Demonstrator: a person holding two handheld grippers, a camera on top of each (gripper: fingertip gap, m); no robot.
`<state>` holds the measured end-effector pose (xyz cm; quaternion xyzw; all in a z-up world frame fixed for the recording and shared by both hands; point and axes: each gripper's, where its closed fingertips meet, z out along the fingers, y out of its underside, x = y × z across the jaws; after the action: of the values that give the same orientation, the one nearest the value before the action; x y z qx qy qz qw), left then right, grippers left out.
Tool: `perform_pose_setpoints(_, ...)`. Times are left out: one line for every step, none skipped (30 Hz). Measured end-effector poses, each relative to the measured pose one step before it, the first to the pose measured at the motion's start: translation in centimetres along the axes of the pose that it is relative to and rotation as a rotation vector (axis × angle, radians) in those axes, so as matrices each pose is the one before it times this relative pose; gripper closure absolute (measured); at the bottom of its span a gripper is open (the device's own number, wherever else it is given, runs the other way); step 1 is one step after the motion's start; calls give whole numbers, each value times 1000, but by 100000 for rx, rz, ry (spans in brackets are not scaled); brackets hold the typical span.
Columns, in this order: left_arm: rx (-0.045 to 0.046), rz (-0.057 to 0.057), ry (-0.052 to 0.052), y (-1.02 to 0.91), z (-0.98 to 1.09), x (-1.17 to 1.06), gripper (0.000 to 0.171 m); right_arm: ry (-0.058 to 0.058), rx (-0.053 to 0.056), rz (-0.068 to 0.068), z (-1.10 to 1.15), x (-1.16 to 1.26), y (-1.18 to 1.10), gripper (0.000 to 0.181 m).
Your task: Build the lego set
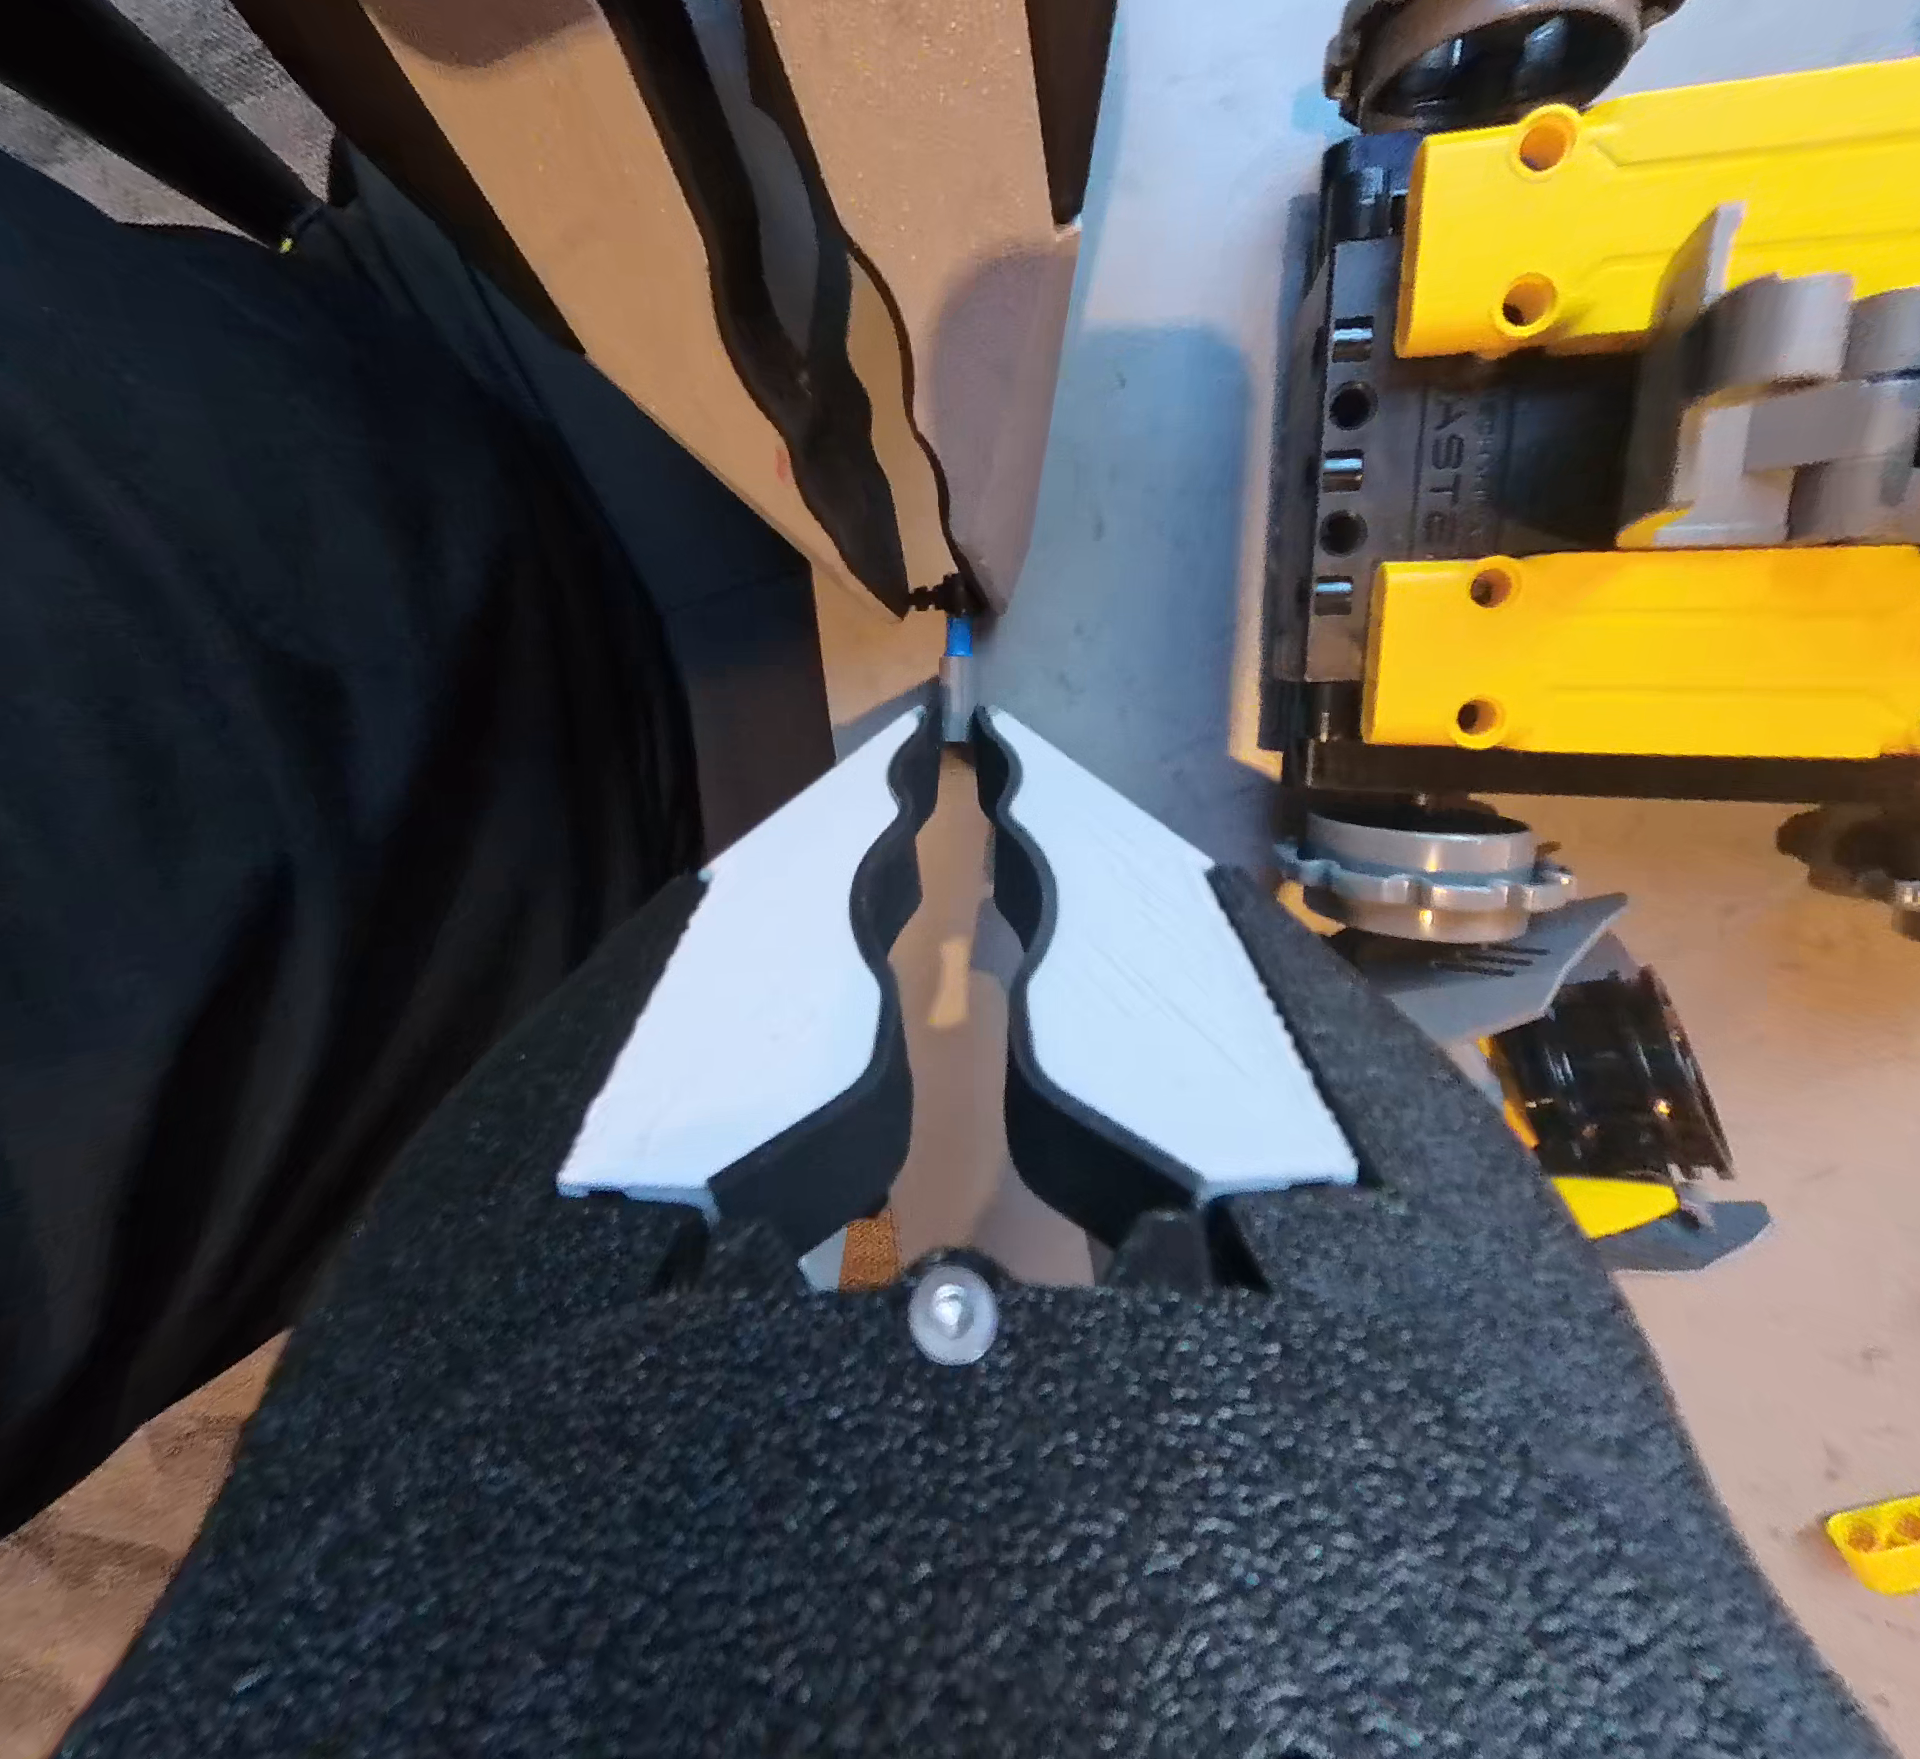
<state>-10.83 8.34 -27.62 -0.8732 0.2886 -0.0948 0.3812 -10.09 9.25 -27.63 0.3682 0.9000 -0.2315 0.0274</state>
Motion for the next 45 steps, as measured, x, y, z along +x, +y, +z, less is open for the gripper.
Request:
perform_pose_setpoints(-68, 273, -259, 50, -37, -6, 157, 897, 902, -769, 25, 99, -101, 175)
perform_pose_setpoints(112, 158, -9, 66, -63, -9, 157, 46, 1516, 376, 26, -25, -86, 175)
perform_pose_setpoints(216, -64, 329, 27, -42, 22, 157, -764, 1508, 1707, 5, -80, -32, 175)
perform_pose_setpoints(58, -118, 195, 5, -8, 11, 157, -759, 1171, 1578, 34, -69, 38, 175)
perform_pose_setpoints(-20, 151, 213, -10, 10, 44, 157, -105, 888, 602, 20, -32, 37, 175)
perform_pose_setpoints(-20, -52, 79, -4, 7, -5, 157, 584, 863, 157, 25, -1, -14, 175)
perform_pose_setpoints(-16, -118, 72, 11, -9, 2, 157, 623, 490, 323, 28, 4, -2, 175)
perform_pose_setpoints(58, 73, -92, -14, -5, -5, 157, 171, 542, 538, 4, -27, 18, 175)
perform_pose_setpoints(21, 68, -68, -7, 5, -6, 157, -51, 674, 630, -1, -20, 24, 175)
perform_pose_setpoints(9, -36, 12, 3, -3, -4, 157, -89, 426, 691, 9, 8, 74, 175)
perform_pose_setpoints(22, -1, -22, 2, -5, 3, 157, 186, 508, 345, -23, 32, 42, 175)
perform_pose_setpoints(18, 96, -101, -6, 3, 1, 157, 696, 427, 70, -44, 81, 37, 175)
perform_pose_setpoints(13, 28, -50, -4, -12, -4, 157, 704, 219, -100, -46, 72, 33, 175)
perform_pose_setpoints(22, -78, 10, -4, 4, -7, 157, 536, 221, -154, -21, 40, 14, 175)
perform_pose_setpoints(14, -75, 59, 2, -3, 5, 157, 94, 108, -405, 26, -34, -12, 175)
perform_pose_setpoints(16, -23, 34, -3, 3, -8, 157, 494, 413, -722, 60, 0, -80, 175)
perform_pose_setpoints(12, 52, -25, -1, -1, 7, 157, 665, 274, -920, 62, 15, -95, 175)
perform_pose_setpoints(-69, 1, -39, 17, 2, -5, 157, 603, 307, -1190, 42, 7, -97, 176)
perform_pose_setpoints(-84, -337, 15, 31, -9, -12, 157, 1098, 373, -1724, 33, 74, -52, 175)
perform_pose_setpoints(-14, -665, -127, 39, -34, -58, 157, 1038, 1175, -1380, 16, 81, -60, 176)
perform_pose_setpoints(40, -425, -54, 30, -31, -29, 158, 572, 1775, -893, 9, 29, -65, 176)
perform_pose_setpoints(39, -239, 83, 19, -6, -4, 158, 393, 2058, -1174, -21, -38, -38, 176)
perform_pose_setpoints(22, -175, 99, 4, -4, -4, 158, 795, 1997, -1187, -34, 10, -29, 176)
perform_pose_setpoints(-13, -98, 87, 1, 1, 5, 158, 675, 1727, -683, 2, 28, -29, 176)
perform_pose_setpoints(19, -178, 180, 18, -18, -3, 158, 324, 1410, -460, 47, 20, -11, 176)
perform_pose_setpoints(40, -573, 545, 14, -12, 12, 158, 26, 1112, -452, 57, -19, 18, 176)
perform_pose_setpoints(52, -588, 591, 15, -16, 11, 158, 158, 817, -429, 28, -5, 2, 175)
perform_pose_setpoints(19, -211, 236, -5, -10, 3, 158, 123, 668, -256, 8, -10, -19, 175)
perform_pose_setpoints(16, -21, 56, 7, -9, 7, 158, -162, 484, -317, 6, -38, 7, 175)
perform_pose_setpoints(9, 20, 13, -1, 1, 0, 158, 0, 594, -569, -13, -8, -22, 175)
perform_pose_setpoints(25, -120, 16, 16, -18, 6, 158, 417, 793, -950, -13, 11, -57, 175)
perform_pose_setpoints(8, -237, 217, 36, -38, 23, 158, -72, 412, -247, 60, -39, -10, 176)
perform_pose_setpoints(-25, -117, 324, 42, -42, 44, 158, -330, 330, 60, 62, -32, -49, 176)
perform_pose_setpoints(-24, -74, -123, 47, -48, -16, 158, 67, 305, -331, 50, 43, -64, 176)
perform_pose_setpoints(-29, 155, -208, 38, -38, -6, 158, -521, -188, -179, 39, -5, -45, 176)
perform_pose_setpoints(-17, 285, -129, 10, 4, 12, 157, -1205, -994, 76, 3, -22, -5, 176)
perform_pose_setpoints(-21, 80, -28, 5, -3, 4, 157, -1528, -1450, 579, 3, 17, 8, 176)
perform_pose_setpoints(-2, -276, 275, 4, -2, 0, 157, -2332, -1667, 1446, 1, -24, -6, 176)
perform_pose_setpoints(17, -203, 305, 4, 10, 7, 157, -2694, -1854, 2065, -10, -30, -2, 176)
perform_pose_setpoints(2, 317, 181, -8, -6, 39, 157, -3092, -2159, 1734, -6, -106, 12, 176)
perform_pose_setpoints(40, 1024, 814, 0, 9, 200, 157, -3291, -2748, 1128, -6, -171, 59, 176)
perform_pose_setpoints(-3, 1159, -9, -5, 2, 112, 157, -2191, -2841, 166, 2, -50, 29, 176)
perform_pose_setpoints(-56, 697, -449, 4, -4, 10, 157, -1562, -2508, -72, -6, 39, -3, 176)
perform_pose_setpoints(-28, 35, -77, 9, -8, -7, 157, -1777, -2098, 473, 6, 3, -13, 176)
perform_pose_setpoints(-2, 71, 15, 1, -2, 11, 157, -2032, -1519, 917, 1, -71, 10, 176)
